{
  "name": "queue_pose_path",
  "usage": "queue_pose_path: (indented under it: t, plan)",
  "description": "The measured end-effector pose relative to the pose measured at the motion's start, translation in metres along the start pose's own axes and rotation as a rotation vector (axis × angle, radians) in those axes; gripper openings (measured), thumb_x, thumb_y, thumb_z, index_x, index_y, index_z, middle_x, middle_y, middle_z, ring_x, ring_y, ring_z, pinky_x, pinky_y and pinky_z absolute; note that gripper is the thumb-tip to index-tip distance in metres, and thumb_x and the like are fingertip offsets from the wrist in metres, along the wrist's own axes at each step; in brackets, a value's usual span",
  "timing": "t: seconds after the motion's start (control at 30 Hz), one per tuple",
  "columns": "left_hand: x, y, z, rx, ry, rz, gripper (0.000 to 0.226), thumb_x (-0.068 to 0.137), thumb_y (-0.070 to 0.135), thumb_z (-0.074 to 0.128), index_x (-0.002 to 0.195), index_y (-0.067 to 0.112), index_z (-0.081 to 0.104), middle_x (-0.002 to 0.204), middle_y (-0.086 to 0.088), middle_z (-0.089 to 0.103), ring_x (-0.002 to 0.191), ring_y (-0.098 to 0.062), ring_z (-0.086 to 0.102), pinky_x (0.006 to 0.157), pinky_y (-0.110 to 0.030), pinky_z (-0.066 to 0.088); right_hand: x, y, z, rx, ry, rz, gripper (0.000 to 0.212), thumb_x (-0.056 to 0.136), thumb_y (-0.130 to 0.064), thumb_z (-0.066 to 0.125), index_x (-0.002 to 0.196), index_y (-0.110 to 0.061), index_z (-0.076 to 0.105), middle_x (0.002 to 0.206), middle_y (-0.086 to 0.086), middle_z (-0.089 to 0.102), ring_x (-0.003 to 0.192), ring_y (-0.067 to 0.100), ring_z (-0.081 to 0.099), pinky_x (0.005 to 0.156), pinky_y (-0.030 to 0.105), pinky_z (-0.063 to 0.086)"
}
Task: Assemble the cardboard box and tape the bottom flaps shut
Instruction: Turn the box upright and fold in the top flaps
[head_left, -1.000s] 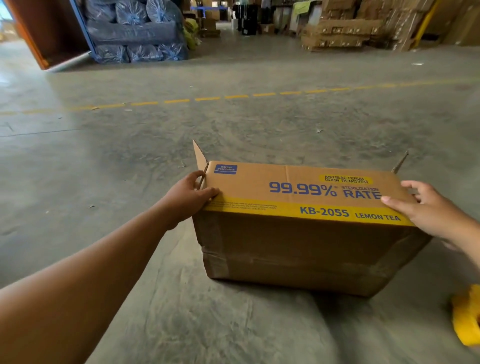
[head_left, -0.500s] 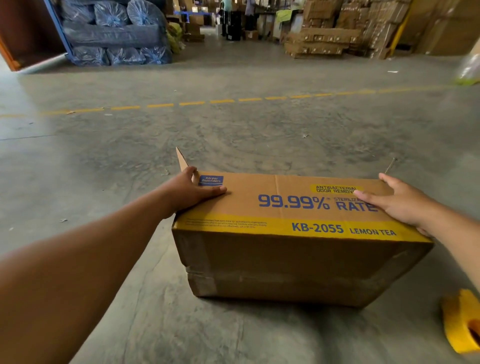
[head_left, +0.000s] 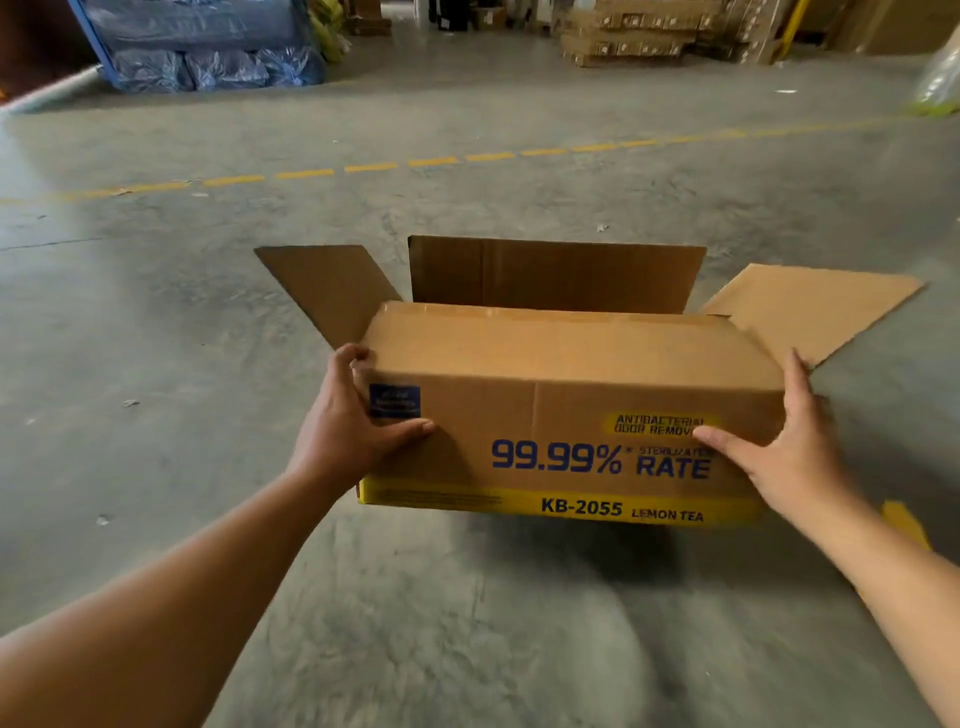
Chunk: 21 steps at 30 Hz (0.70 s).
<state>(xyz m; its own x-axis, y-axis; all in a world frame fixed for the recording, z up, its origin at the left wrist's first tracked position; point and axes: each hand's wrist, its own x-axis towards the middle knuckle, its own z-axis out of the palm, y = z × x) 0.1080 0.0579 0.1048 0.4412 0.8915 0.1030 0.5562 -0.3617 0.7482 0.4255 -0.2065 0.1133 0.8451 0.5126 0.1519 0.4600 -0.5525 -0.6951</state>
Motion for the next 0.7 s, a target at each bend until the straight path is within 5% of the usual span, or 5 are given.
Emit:
queue_pose_path:
  t: [0.1, 0.27, 0.7]
  plan:
    - [-0.02, -0.015, 0.014, 0.049, -0.026, -0.049, 0.126, 0.057, 0.063, 0.086, 0.155, 0.036, 0.012, 0.156, -0.001, 0.034, 0.136, -0.026, 0.045, 0.106, -0.051, 0.048, -0.023, 0.011, 0.009, -0.008, -0.038, 0.039, 0.117, 0.068, -0.043, 0.081, 0.152, -0.038, 0.0, 0.153, 0.009, 0.022, 0.138, 0.034, 0.027, 0.104, 0.056, 0.034]
    - [-0.05, -0.033, 0.029, 0.116, -0.054, -0.12, 0.132, 0.066, 0.06, 0.084, 0.158, 0.038, -0.009, 0.161, -0.006, 0.028, 0.141, -0.032, 0.041, 0.108, -0.053, 0.043, -0.047, 0.023, 0.018, -0.043, -0.09, 0.08, 0.118, 0.069, -0.047, 0.079, 0.152, -0.037, -0.003, 0.154, 0.014, 0.022, 0.135, 0.037, 0.032, 0.101, 0.054, 0.038]
    - [-0.076, -0.044, 0.039, 0.027, -0.054, -0.155, 0.13, 0.07, 0.057, 0.083, 0.158, 0.039, -0.011, 0.165, 0.003, 0.021, 0.146, -0.023, 0.035, 0.11, -0.045, 0.041, -0.073, 0.032, 0.034, 0.022, -0.128, 0.193, 0.121, 0.064, -0.06, 0.074, 0.15, -0.041, -0.009, 0.161, 0.009, 0.008, 0.143, 0.035, 0.019, 0.106, 0.057, 0.03]
